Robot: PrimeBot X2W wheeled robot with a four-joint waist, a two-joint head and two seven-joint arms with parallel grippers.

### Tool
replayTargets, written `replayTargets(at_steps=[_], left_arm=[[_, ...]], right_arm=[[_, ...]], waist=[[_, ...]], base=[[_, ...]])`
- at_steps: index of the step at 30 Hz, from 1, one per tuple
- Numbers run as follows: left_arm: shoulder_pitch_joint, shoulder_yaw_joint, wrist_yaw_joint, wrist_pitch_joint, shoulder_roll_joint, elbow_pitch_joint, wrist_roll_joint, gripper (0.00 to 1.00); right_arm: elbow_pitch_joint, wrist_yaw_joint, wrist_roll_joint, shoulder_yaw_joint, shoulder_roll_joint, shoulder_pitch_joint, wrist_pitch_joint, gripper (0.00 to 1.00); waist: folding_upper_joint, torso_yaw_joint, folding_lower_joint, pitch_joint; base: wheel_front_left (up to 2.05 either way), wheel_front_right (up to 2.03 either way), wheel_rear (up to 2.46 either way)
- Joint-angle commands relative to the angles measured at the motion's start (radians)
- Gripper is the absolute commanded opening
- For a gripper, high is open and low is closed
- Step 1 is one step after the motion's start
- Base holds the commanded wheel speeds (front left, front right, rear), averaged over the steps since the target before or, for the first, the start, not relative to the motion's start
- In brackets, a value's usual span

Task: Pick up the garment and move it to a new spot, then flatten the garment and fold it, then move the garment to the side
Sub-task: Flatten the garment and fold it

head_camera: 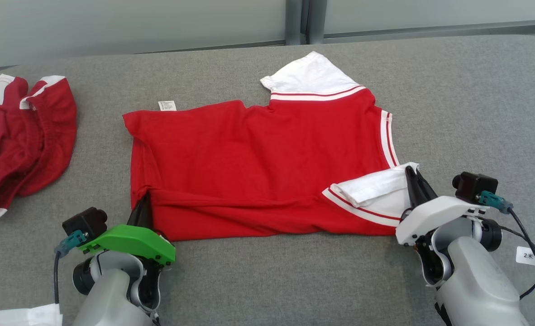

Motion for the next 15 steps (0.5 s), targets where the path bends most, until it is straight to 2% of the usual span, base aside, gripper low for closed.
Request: replayTargets(at_steps=[1, 2, 3, 4, 5, 6, 7, 8, 15], left_arm=[[-0.030, 0.001, -0.006, -0.008, 0.008, 0.016, 0.015, 0.00], [-0.039, 0.001, -0.007, -0.011, 0.008, 0.027, 0.015, 0.00], [-0.047, 0.002, -0.007, -0.014, 0.008, 0.037, 0.014, 0.00], [-0.055, 0.004, -0.004, -0.015, 0.009, 0.046, 0.017, 0.05], [-0.062, 0.008, 0.000, -0.018, 0.011, 0.051, 0.019, 0.26], [-0.067, 0.011, 0.001, -0.021, 0.011, 0.056, 0.020, 0.43], [-0.070, 0.015, 0.002, -0.024, 0.012, 0.058, 0.022, 0.91], [-0.072, 0.018, 0.002, -0.024, 0.012, 0.060, 0.022, 1.00], [-0.045, 0.037, -0.007, -0.031, 0.013, 0.047, 0.034, 1.00]], right_arm=[[0.023, -0.001, 0.005, 0.005, -0.004, -0.025, -0.012, 0.00], [0.039, -0.001, 0.007, 0.005, -0.004, -0.037, -0.015, 0.00], [0.052, -0.001, 0.009, -0.001, -0.005, -0.051, -0.025, 0.05], [0.066, -0.001, 0.013, -0.003, -0.005, -0.064, -0.032, 0.36], [0.075, 0.000, 0.015, -0.005, -0.004, -0.076, -0.040, 0.85], [0.082, 0.000, 0.016, -0.008, -0.004, -0.087, -0.049, 1.00], [0.089, -0.001, 0.022, -0.011, -0.004, -0.096, -0.056, 1.00], [0.094, 0.000, 0.026, -0.014, -0.004, -0.104, -0.062, 1.00], [0.074, 0.000, 0.039, -0.024, -0.003, -0.117, -0.081, 1.00]], waist=[[0.0040, -0.002, 0.0000, 0.005], [0.0040, -0.002, 0.0000, 0.006], [0.0040, -0.002, 0.0000, 0.006], [0.0040, -0.002, 0.0000, 0.006], [0.0040, -0.002, 0.0000, 0.006], [0.0040, -0.001, 0.0000, 0.005], [0.0040, -0.001, 0.0000, 0.004], [0.0040, 0.000, 0.0000, 0.003], [0.0040, 0.006, 0.0000, -0.012]], base=[[0.00, 0.00, 0.00], [0.00, 0.00, 0.00], [0.00, 0.00, 0.00], [0.00, 0.00, 0.00], [0.00, 0.00, 0.00], [0.00, 0.00, 0.00], [0.00, 0.00, 0.00], [0.00, 0.00, 0.00], [0.00, 0.00, 0.00]])
